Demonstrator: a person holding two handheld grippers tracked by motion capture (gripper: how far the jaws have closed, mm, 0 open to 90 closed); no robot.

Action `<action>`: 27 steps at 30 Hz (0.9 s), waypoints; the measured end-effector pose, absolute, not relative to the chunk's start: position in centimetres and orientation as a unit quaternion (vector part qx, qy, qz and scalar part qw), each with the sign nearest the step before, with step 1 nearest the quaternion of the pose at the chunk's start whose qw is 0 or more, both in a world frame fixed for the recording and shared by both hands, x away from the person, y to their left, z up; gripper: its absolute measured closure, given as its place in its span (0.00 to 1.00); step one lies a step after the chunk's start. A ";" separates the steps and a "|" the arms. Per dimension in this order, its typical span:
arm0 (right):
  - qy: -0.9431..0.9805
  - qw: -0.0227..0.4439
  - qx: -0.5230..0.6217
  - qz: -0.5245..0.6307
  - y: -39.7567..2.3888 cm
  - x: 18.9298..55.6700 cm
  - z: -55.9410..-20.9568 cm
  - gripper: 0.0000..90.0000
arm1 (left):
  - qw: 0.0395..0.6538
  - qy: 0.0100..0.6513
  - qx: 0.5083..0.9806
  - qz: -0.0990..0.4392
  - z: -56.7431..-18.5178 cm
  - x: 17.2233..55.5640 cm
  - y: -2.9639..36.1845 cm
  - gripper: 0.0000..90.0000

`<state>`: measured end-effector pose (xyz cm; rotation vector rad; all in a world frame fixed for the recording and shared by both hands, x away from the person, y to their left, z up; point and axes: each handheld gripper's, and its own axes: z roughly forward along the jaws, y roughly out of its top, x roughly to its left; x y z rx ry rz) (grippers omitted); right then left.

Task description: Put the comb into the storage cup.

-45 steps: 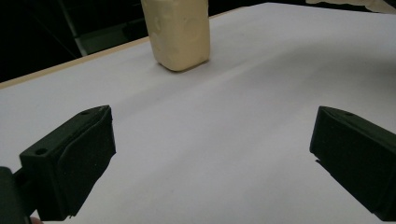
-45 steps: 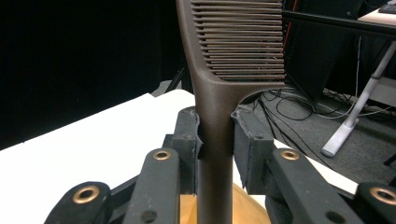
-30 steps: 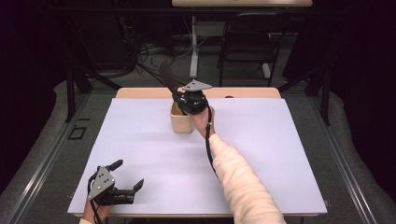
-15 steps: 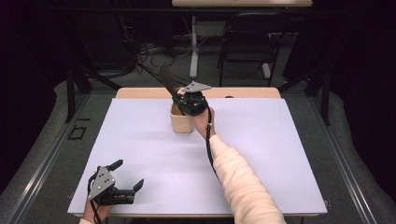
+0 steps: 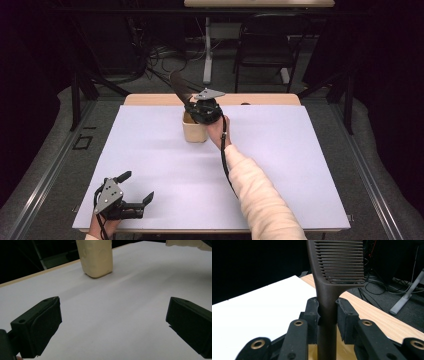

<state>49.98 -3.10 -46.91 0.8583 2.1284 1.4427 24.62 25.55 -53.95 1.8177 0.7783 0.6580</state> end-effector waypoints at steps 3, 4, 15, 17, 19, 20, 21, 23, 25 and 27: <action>0.769 0.212 0.310 0.517 -3.1 50.0 -47.0 0.80 | 0.504 0.323 0.753 0.273 -53.9 24.6 25.6 0.00; 0.770 0.213 0.311 0.516 -3.1 50.0 -47.1 0.80 | 0.504 0.324 0.752 0.273 -53.9 24.6 25.6 0.00; 0.777 0.210 0.312 0.505 -3.1 50.1 -47.5 0.80 | 0.504 0.323 0.753 0.273 -53.9 24.6 25.6 0.00; 0.779 0.212 0.310 0.502 -3.0 50.1 -47.6 0.80 | 0.503 0.323 0.753 0.273 -53.9 24.6 25.6 0.00; 0.781 0.213 0.310 0.498 -3.0 50.1 -47.7 0.80 | 0.503 0.324 0.753 0.274 -53.9 24.6 25.5 0.00; 0.783 0.213 0.310 0.496 -3.0 50.1 -47.7 0.80 | 0.503 0.323 0.753 0.273 -53.9 24.6 25.6 0.00; 0.784 0.213 0.309 0.494 -3.0 50.1 -47.8 0.80 | 0.504 0.324 0.753 0.273 -53.9 24.6 25.6 0.00; 0.786 0.212 0.309 0.491 -3.0 50.1 -47.8 0.80 | 0.504 0.323 0.753 0.273 -53.9 24.6 25.6 0.00; 0.788 0.210 0.309 0.490 -3.0 50.1 -48.0 0.80 | 0.503 0.323 0.754 0.273 -54.0 24.6 25.5 0.00; 0.789 0.208 0.309 0.489 -3.0 50.2 -48.0 0.80 | 0.503 0.324 0.753 0.274 -53.9 24.6 25.6 0.00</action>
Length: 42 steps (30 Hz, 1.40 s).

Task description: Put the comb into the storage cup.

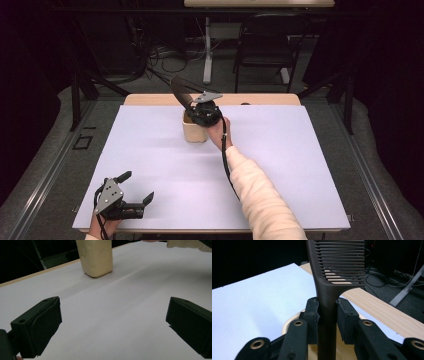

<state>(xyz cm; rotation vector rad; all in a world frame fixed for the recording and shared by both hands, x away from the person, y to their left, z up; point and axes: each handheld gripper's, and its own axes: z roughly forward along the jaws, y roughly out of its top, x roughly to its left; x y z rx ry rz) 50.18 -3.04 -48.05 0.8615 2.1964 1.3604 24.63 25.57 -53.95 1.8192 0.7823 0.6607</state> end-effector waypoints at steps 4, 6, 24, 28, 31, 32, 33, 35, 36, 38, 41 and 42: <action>0.791 0.203 0.311 0.486 -3.1 50.3 -48.2 0.80 | 0.503 0.323 0.754 0.274 -53.9 24.6 25.5 0.00; 0.794 0.202 0.311 0.482 -3.1 50.2 -48.2 0.79 | 0.503 0.324 0.753 0.273 -53.9 24.6 25.6 0.00; 0.807 0.204 0.305 0.462 -3.1 49.7 -48.4 0.72 | 0.503 0.324 0.753 0.273 -54.0 24.6 25.6 0.00; 0.806 0.199 0.304 0.467 -3.5 49.3 -47.6 0.58 | 0.503 0.325 0.753 0.273 -54.0 24.6 25.6 0.00; 0.807 0.194 0.304 0.467 -3.8 48.7 -47.1 0.51 | 0.503 0.323 0.754 0.273 -54.0 24.6 25.5 0.00; 0.810 0.192 0.303 0.464 -3.8 48.6 -46.9 0.49 | 0.503 0.324 0.753 0.272 -54.0 24.6 25.5 0.00; 0.809 0.191 0.304 0.465 -3.9 48.4 -46.8 0.47 | 0.504 0.324 0.753 0.272 -54.0 24.6 25.5 0.00; 0.810 0.190 0.303 0.466 -4.0 48.1 -46.6 0.44 | 0.503 0.326 0.753 0.271 -54.0 24.7 25.5 0.00; 0.810 0.187 0.304 0.466 -4.1 48.0 -46.5 0.43 | 0.503 0.326 0.753 0.271 -54.0 24.7 25.5 0.00; 0.811 0.180 0.305 0.466 -4.3 47.8 -46.2 0.40 | 0.503 0.324 0.754 0.272 -54.0 24.6 25.5 0.00; 0.811 0.175 0.305 0.469 -4.7 47.4 -46.0 0.34 | 0.503 0.325 0.753 0.273 -54.0 24.6 25.6 0.00; 0.811 0.176 0.304 0.468 -4.8 47.2 -45.9 0.30 | 0.503 0.324 0.753 0.273 -54.0 24.6 25.5 0.00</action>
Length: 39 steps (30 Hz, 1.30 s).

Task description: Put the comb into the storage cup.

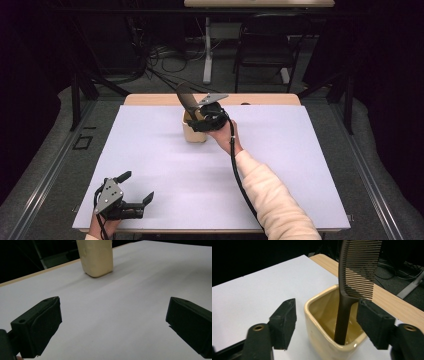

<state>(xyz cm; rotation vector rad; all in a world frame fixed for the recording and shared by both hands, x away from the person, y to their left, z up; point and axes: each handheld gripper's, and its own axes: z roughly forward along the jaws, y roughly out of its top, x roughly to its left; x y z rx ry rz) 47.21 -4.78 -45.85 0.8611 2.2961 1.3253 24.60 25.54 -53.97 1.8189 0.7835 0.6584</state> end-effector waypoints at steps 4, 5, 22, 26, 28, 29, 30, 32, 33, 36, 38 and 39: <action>0.812 0.168 0.303 0.470 -5.4 46.5 -45.4 0.23 | 0.502 0.325 0.754 0.273 -54.0 24.6 25.4 0.00; 0.812 0.163 0.304 0.471 -5.6 46.3 -45.3 0.24 | 0.502 0.324 0.754 0.274 -53.9 24.6 25.4 0.00; 0.826 0.114 0.297 0.466 -8.5 43.3 -44.9 0.11 | 0.500 0.328 0.753 0.274 -54.0 24.7 25.5 0.00; 0.828 0.108 0.298 0.463 -9.2 42.8 -45.4 0.08 | 0.499 0.325 0.755 0.274 -54.0 24.6 25.4 0.00; 0.828 0.107 0.301 0.460 -9.6 42.5 -45.7 0.07 | 0.499 0.326 0.754 0.275 -54.0 24.6 25.4 0.00; 0.828 0.105 0.302 0.461 -9.9 42.4 -45.8 0.07 | 0.499 0.326 0.754 0.275 -54.0 24.6 25.4 0.00; 0.828 0.107 0.303 0.459 -10.1 42.2 -45.9 0.06 | 0.499 0.327 0.754 0.274 -54.0 24.6 25.4 0.00; 0.831 0.107 0.305 0.453 -10.5 41.9 -46.2 0.06 | 0.498 0.325 0.755 0.275 -54.0 24.6 25.4 0.00; 0.831 0.107 0.307 0.452 -10.7 41.8 -46.4 0.05 | 0.499 0.325 0.755 0.274 -54.0 24.6 25.4 0.00; 0.832 0.110 0.310 0.447 -11.5 41.3 -46.8 0.05 | 0.499 0.326 0.755 0.275 -54.0 24.6 25.4 0.00; 0.832 0.111 0.312 0.445 -12.0 41.0 -47.0 0.04 | 0.499 0.326 0.755 0.275 -54.0 24.6 25.4 0.00; 0.832 0.113 0.313 0.443 -12.2 40.9 -47.0 0.04 | 0.499 0.325 0.755 0.275 -54.0 24.6 25.4 0.00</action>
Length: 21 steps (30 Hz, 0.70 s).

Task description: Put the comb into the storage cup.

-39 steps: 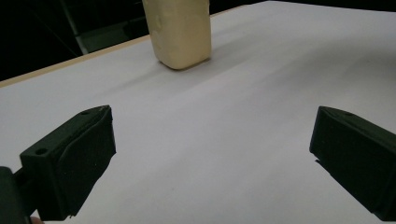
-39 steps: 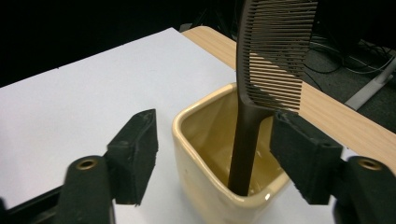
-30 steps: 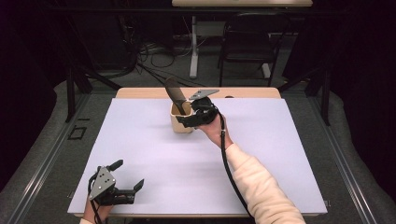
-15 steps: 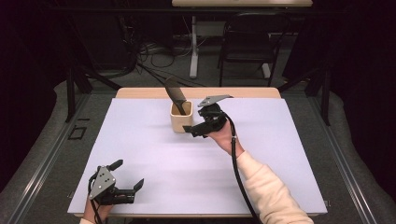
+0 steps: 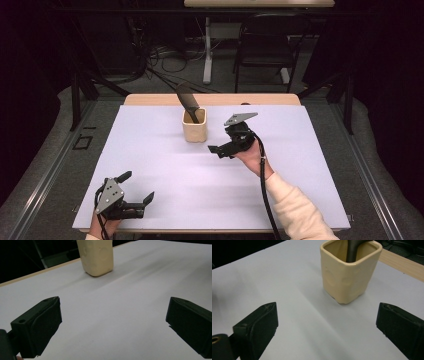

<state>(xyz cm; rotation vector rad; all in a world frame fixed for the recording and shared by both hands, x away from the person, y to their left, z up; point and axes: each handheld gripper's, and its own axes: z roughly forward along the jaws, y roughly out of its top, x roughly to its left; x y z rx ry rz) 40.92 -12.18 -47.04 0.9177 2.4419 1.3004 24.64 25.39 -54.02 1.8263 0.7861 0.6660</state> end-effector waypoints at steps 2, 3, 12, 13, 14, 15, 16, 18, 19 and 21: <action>0.833 0.115 0.315 0.439 -12.6 40.8 -47.2 0.03 | 0.498 0.324 0.756 0.275 -54.0 24.7 25.4 0.00; 0.832 0.115 0.315 0.442 -12.8 40.7 -47.2 0.03 | 0.499 0.327 0.754 0.274 -54.0 24.6 25.4 0.00; 0.834 0.121 0.318 0.434 -14.1 39.8 -47.2 0.01 | 0.501 0.323 0.754 0.275 -54.0 24.6 25.4 0.00; 0.834 0.122 0.318 0.434 -14.2 39.7 -47.1 0.01 | 0.501 0.324 0.754 0.275 -54.0 24.6 25.4 0.00; 0.834 0.124 0.318 0.434 -14.4 39.5 -47.1 0.01 | 0.500 0.323 0.755 0.275 -54.0 24.6 25.4 0.00; 0.835 0.125 0.319 0.431 -14.5 39.4 -47.1 0.00 | 0.499 0.324 0.756 0.274 -54.0 24.6 25.4 0.00; 0.836 0.125 0.317 0.431 -14.7 39.2 -47.2 0.00 | 0.499 0.324 0.755 0.274 -54.0 24.6 25.4 0.00; 0.837 0.128 0.316 0.427 -15.1 38.8 -47.3 0.00 | 0.500 0.324 0.755 0.275 -54.0 24.6 25.4 0.00; 0.839 0.131 0.313 0.426 -15.3 38.6 -47.3 0.00 | 0.499 0.324 0.756 0.274 -54.0 24.6 25.4 0.00; 0.839 0.133 0.312 0.426 -15.7 38.2 -47.4 0.00 | 0.498 0.322 0.757 0.274 -54.0 24.7 25.4 0.00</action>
